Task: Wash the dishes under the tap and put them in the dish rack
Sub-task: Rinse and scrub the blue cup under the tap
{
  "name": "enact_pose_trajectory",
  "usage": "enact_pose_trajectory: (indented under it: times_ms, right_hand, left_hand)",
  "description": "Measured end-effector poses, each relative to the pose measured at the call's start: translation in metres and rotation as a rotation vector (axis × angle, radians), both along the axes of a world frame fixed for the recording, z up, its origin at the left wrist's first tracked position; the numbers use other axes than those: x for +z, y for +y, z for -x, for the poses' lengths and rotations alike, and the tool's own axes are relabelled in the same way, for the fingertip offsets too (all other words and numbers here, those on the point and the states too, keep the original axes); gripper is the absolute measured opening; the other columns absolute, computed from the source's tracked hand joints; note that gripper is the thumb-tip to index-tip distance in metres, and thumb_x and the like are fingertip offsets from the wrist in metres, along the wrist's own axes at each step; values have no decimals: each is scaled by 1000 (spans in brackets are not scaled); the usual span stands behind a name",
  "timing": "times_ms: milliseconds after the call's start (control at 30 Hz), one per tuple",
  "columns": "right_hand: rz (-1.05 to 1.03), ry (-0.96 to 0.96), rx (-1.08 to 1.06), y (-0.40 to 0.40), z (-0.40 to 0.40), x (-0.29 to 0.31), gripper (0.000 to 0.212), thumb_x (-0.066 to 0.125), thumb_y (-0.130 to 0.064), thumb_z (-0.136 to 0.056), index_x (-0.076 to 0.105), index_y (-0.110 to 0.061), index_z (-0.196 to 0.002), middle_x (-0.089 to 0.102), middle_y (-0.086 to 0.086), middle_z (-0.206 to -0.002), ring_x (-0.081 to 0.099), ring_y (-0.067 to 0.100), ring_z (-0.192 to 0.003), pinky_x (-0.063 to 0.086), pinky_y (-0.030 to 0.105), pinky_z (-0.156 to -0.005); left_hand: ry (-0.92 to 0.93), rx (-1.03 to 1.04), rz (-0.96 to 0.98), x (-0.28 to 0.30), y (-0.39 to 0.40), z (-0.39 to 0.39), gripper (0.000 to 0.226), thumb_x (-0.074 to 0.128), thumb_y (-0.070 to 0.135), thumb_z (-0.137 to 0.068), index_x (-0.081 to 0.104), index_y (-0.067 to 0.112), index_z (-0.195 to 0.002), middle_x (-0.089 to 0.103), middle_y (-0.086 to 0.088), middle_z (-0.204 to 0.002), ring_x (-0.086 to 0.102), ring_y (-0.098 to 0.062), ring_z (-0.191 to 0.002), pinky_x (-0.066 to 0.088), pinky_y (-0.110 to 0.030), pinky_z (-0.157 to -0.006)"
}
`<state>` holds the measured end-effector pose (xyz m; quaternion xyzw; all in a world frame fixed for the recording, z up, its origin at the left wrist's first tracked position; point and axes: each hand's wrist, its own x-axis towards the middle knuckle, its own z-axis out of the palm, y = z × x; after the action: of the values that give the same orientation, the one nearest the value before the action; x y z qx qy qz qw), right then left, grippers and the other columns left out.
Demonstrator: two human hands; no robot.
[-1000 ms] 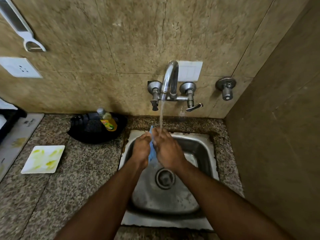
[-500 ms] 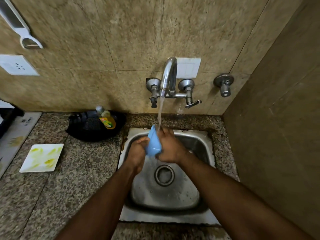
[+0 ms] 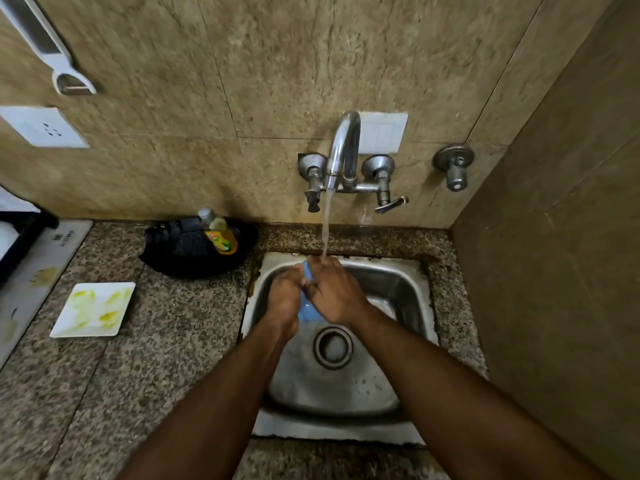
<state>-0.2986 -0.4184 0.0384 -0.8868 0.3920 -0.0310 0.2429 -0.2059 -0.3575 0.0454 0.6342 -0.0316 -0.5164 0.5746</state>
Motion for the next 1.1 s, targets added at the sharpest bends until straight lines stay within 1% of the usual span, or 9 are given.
enact_pose_trajectory:
  times_ms: [100, 233, 333, 433, 533, 700, 833, 1000, 1100]
  right_hand:
    - [8, 47, -14, -3, -5, 5, 44, 40, -37, -104, 54, -9, -134, 58, 17, -135, 56, 35, -124, 50, 42, -98]
    - [260, 31, 130, 10, 2, -1, 67, 25, -43, -102, 25, -11, -160, 35, 11, -162, 34, 32, -147, 33, 48, -118]
    - [-48, -75, -90, -8, 3, -5, 55, 32, -48, -105, 49, -19, -149, 53, 11, -150, 49, 30, -137, 43, 41, -112]
    - [-275, -133, -192, -28, 4, 6, 47, 50, -57, -98, 67, -20, -122, 69, 9, -123, 65, 30, -113, 51, 34, -93]
    - [-170, -116, 13, -25, 10, 11, 65, 63, -51, -95, 50, -14, -147, 53, 12, -145, 50, 28, -132, 39, 33, -108]
    - [42, -78, 144, -11, 11, 9, 60, 50, -36, -104, 39, -8, -155, 44, 17, -154, 39, 34, -141, 36, 43, -118]
    - [212, -51, 159, 9, 14, 6, 62, 34, -39, -107, 30, -5, -158, 35, 16, -160, 31, 34, -147, 31, 46, -121]
    - [258, -163, 141, 21, 17, -3, 54, 34, -32, -107, 38, -10, -157, 38, 9, -162, 29, 28, -151, 26, 42, -124]
    - [38, -236, -84, -1, 7, 1, 40, 41, -27, -107, 63, -9, -136, 61, 15, -139, 53, 30, -130, 42, 36, -109]
  left_hand:
    - [36, 15, 37, -4, 9, -4, 27, 41, 9, -106, 66, -2, -109, 72, -13, -89, 62, -25, -81, 51, -32, -74]
    - [43, 8, 55, 4, 15, -14, 30, 42, 3, -100, 70, 4, -89, 75, -4, -67, 65, -23, -69, 56, -26, -60]
    - [-7, -106, 121, 10, 14, -12, 23, 54, 8, -91, 71, -5, -98, 73, -10, -71, 65, -24, -68, 55, -30, -61]
    - [-42, -173, 228, 2, 18, -15, 23, 61, 13, -79, 77, 8, -94, 77, -11, -85, 70, -27, -77, 59, -32, -64]
    - [-8, -216, 302, 1, 19, -20, 31, 60, 8, -74, 72, -1, -102, 77, -16, -90, 72, -29, -78, 61, -37, -68]
    - [121, -167, 196, 6, 13, -23, 40, 56, 8, -63, 73, -2, -98, 72, -24, -91, 67, -40, -83, 56, -43, -78]
    - [193, -102, 74, 16, 0, -20, 41, 50, 37, -102, 71, 2, -106, 74, -18, -100, 73, -30, -79, 60, -29, -65]
    - [11, -69, -19, 19, -12, -16, 47, 49, 47, -105, 74, 7, -100, 77, -15, -108, 74, -28, -98, 57, -41, -96]
    - [51, -87, 3, 22, -8, -7, 42, 48, 38, -108, 72, 8, -91, 79, -10, -81, 75, -20, -69, 60, -31, -73]
